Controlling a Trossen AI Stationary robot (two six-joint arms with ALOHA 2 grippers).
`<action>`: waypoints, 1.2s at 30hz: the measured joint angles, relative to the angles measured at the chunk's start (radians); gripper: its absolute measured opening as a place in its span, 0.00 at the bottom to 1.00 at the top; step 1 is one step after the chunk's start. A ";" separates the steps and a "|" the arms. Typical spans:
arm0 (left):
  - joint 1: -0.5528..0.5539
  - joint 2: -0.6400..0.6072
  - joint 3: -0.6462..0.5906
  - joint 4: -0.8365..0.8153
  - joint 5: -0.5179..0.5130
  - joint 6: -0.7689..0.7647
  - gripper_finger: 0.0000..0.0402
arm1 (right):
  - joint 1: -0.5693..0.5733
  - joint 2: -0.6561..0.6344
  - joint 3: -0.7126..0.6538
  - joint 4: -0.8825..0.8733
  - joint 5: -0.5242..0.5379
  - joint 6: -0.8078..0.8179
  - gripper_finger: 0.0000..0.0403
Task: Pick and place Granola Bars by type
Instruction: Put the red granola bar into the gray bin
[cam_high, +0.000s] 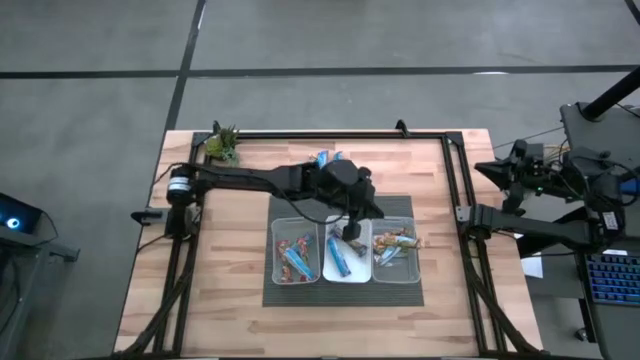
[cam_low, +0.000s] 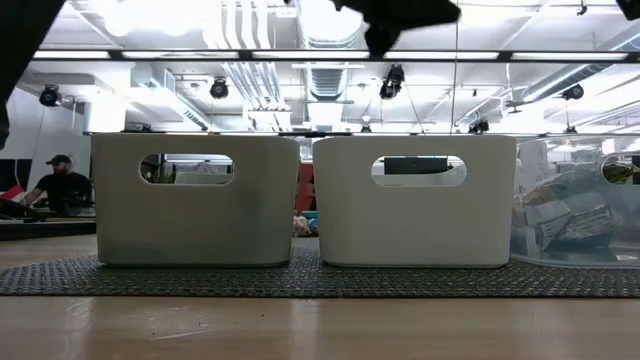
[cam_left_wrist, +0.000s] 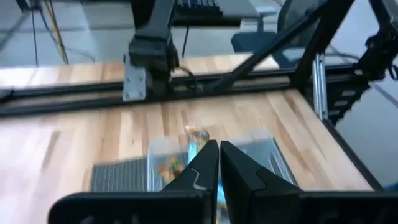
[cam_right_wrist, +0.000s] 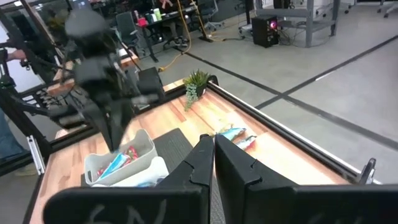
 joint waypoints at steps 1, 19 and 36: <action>0.000 -0.019 -0.001 -0.033 -0.003 0.000 0.00 | 0.000 0.000 -0.004 0.000 0.000 0.004 0.02; 0.033 -0.423 -0.447 0.217 -0.145 -0.103 0.00 | 0.000 0.060 -0.078 0.100 -0.002 0.043 0.02; 0.040 -0.945 -0.972 0.453 -0.430 -0.217 0.00 | 0.000 0.396 -0.069 0.305 -0.012 0.002 0.02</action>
